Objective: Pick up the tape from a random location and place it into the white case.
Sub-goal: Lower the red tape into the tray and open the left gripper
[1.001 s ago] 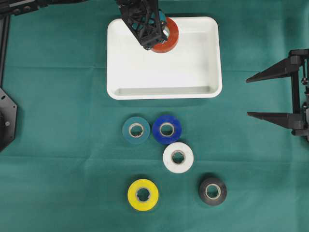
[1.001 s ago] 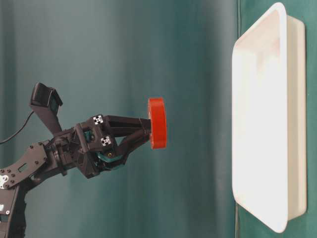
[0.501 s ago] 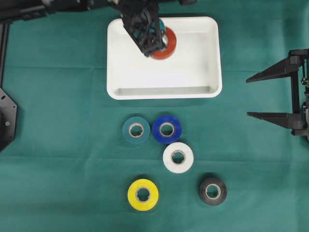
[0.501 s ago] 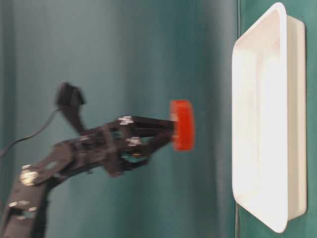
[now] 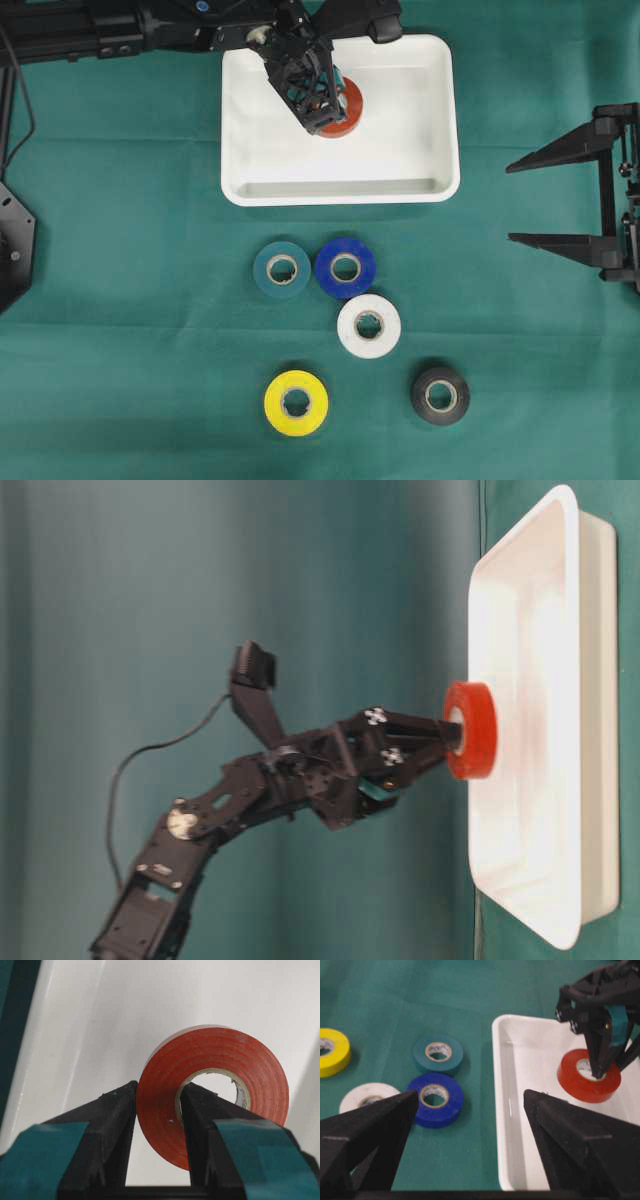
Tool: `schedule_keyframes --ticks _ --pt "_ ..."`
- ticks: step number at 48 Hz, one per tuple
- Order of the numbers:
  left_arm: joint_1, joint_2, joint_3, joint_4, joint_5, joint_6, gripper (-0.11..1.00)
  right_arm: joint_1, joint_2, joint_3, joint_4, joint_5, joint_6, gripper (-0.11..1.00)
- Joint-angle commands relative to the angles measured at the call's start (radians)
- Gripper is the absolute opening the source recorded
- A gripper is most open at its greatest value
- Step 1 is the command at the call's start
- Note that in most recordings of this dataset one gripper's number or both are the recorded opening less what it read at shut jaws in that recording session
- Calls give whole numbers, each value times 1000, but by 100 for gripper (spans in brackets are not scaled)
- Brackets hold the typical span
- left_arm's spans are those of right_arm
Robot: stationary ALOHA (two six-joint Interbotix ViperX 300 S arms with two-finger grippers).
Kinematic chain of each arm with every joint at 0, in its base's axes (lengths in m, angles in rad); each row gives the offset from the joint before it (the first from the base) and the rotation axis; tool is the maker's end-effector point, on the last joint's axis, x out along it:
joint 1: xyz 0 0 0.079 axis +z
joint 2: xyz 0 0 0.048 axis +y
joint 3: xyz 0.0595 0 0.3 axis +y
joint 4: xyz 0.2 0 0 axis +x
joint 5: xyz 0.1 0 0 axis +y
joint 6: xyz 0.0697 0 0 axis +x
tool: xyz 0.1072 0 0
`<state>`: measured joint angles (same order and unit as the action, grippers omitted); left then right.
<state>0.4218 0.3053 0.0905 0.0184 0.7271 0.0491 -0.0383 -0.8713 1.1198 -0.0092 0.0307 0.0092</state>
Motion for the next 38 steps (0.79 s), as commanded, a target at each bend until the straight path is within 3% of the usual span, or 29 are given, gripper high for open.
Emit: schedule_keyframes --ticks 1,38 --pt "8 -5 -9 0 -20 3 22 -2 5 -25 -2 -3 0 90" --pt "6 37 -6 -3 -71 20 22 -5 8 -25 -2 -6 0 90"
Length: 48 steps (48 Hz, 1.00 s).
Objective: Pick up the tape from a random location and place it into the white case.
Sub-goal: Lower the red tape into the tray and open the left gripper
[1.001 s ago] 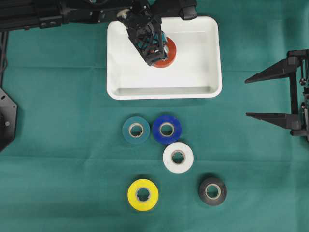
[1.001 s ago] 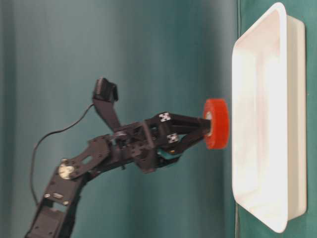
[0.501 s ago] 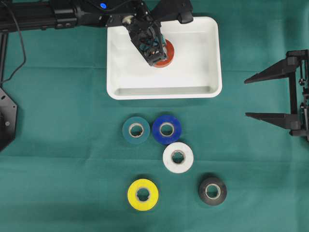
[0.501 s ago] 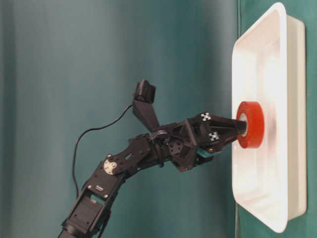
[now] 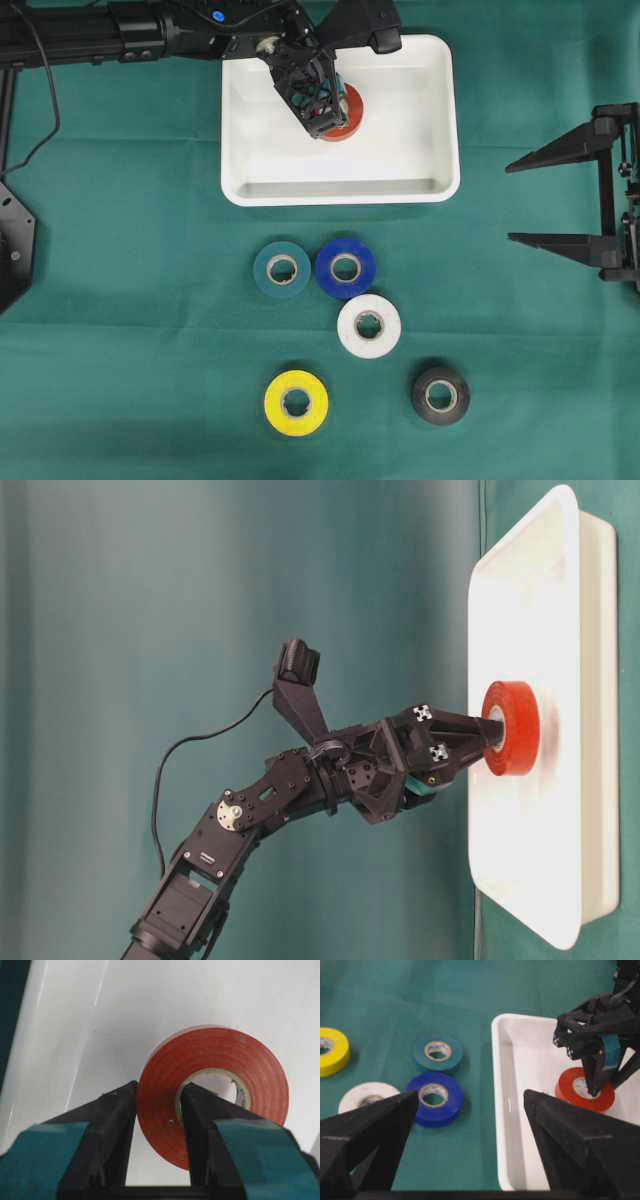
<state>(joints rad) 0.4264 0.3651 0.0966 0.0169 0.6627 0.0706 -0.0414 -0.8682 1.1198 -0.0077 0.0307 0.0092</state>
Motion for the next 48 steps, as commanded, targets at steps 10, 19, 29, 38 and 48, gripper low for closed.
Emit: schedule_keyframes --ticks 10,19,29,38,48 --pt "2 -23 -12 -2 -21 -2 64 -2 5 -25 -3 -5 0 90" --pt "2 -23 -12 -2 -25 -2 88 -2 3 -25 -3 -3 0 90" --pt "2 -32 -11 -2 -6 -2 86 -2 5 -26 -3 -5 0 90" --pt "-5 -86 -18 -2 35 0 86 -2 5 -26 -3 -3 0 90" --pt "-6 -172 -21 0 67 2 86 -2 2 -28 -3 -3 0 90"
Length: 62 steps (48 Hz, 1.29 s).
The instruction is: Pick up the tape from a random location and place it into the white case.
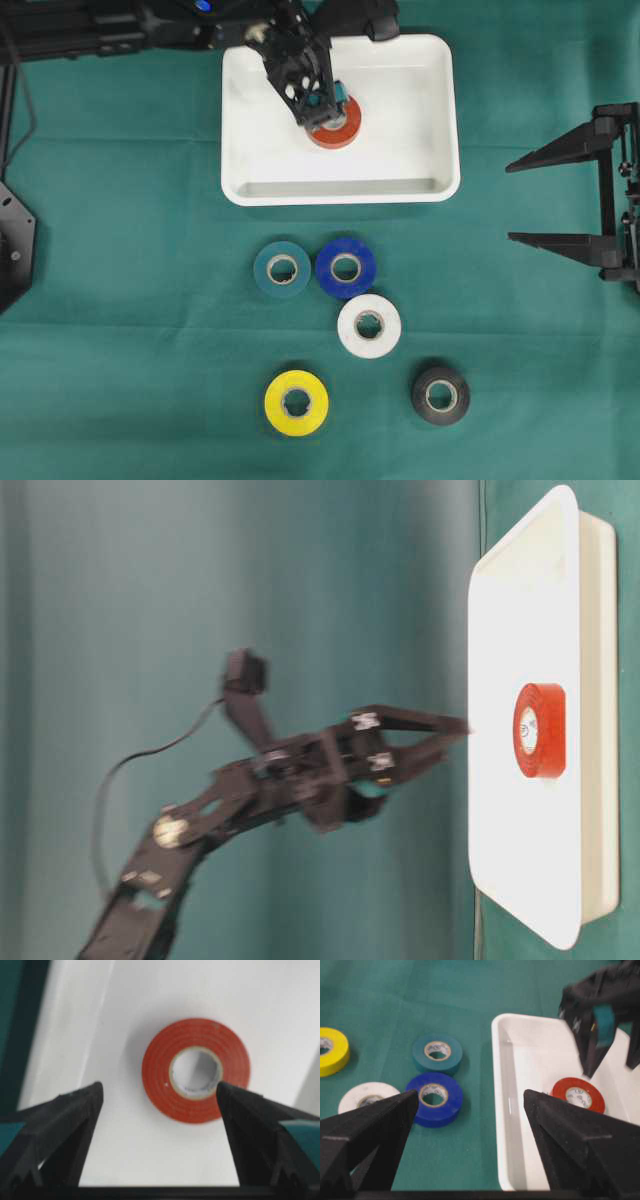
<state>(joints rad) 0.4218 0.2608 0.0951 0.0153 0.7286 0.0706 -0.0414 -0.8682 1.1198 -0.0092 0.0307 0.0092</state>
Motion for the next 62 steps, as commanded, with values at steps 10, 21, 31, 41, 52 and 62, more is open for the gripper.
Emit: schedule_keyframes --ticks 10,21,31,41,52,62 --pt "-3 -81 -3 2 2 0 85 -2 3 -26 -2 -3 0 90" --pt "-67 -89 17 2 2 0 85 -2 2 -28 -2 -5 2 90" --pt "-190 -115 44 2 0 -2 85 -2 2 -28 -2 -5 2 90" --pt "-272 -141 92 2 -15 -2 85 -2 2 -29 0 -6 2 90" --pt "-276 -190 143 2 -34 -2 85 -2 2 -28 2 -3 3 90" --pt "-276 -287 218 2 -54 -2 85 -2 -5 -31 3 0 5 90"
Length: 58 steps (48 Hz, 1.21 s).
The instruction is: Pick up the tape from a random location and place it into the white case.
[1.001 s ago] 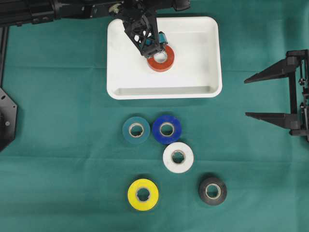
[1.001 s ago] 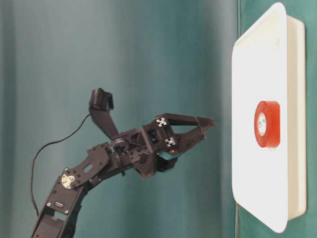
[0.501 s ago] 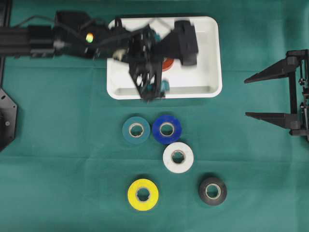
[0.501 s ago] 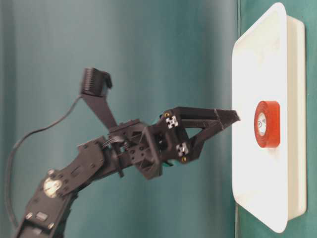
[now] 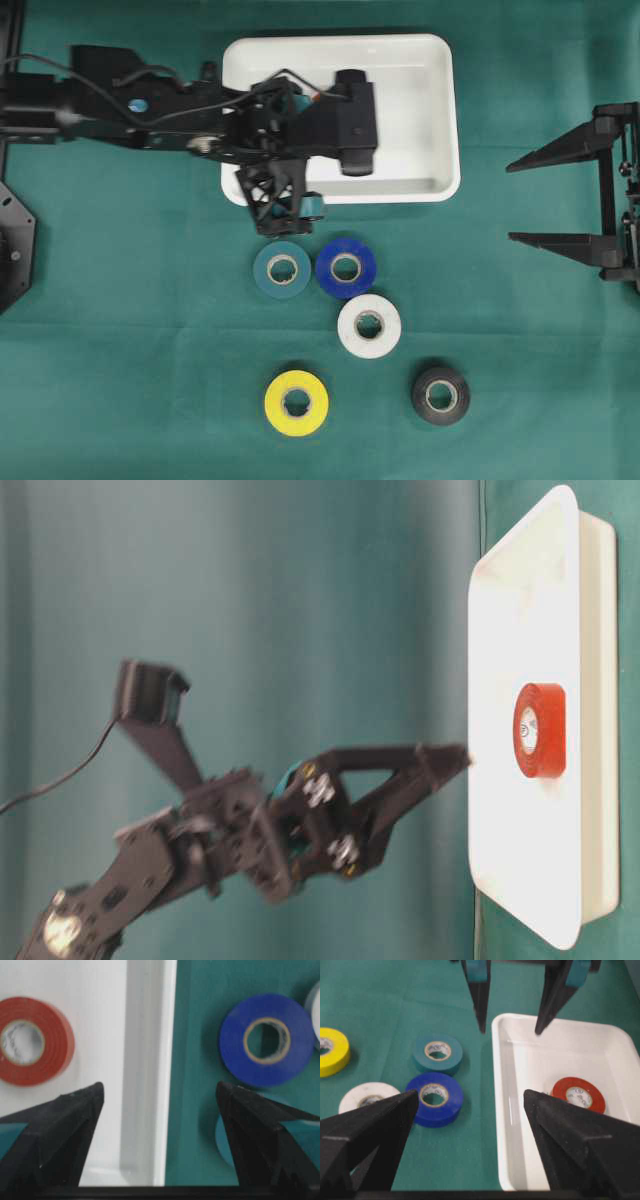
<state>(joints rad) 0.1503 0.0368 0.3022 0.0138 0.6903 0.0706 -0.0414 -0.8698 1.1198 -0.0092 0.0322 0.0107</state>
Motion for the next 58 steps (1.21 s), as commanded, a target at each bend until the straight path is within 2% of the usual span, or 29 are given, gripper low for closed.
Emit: schedule_keyframes --ticks 1,35,58 --pt "-2 -75 20 3 -20 -2 85 -2 -5 -31 3 -3 2 90" --pt "-5 -594 456 0 -321 0 85 -2 -25 -34 3 9 2 90" --pt "-9 -890 683 -2 -337 2 85 -2 -25 -32 5 9 3 90"
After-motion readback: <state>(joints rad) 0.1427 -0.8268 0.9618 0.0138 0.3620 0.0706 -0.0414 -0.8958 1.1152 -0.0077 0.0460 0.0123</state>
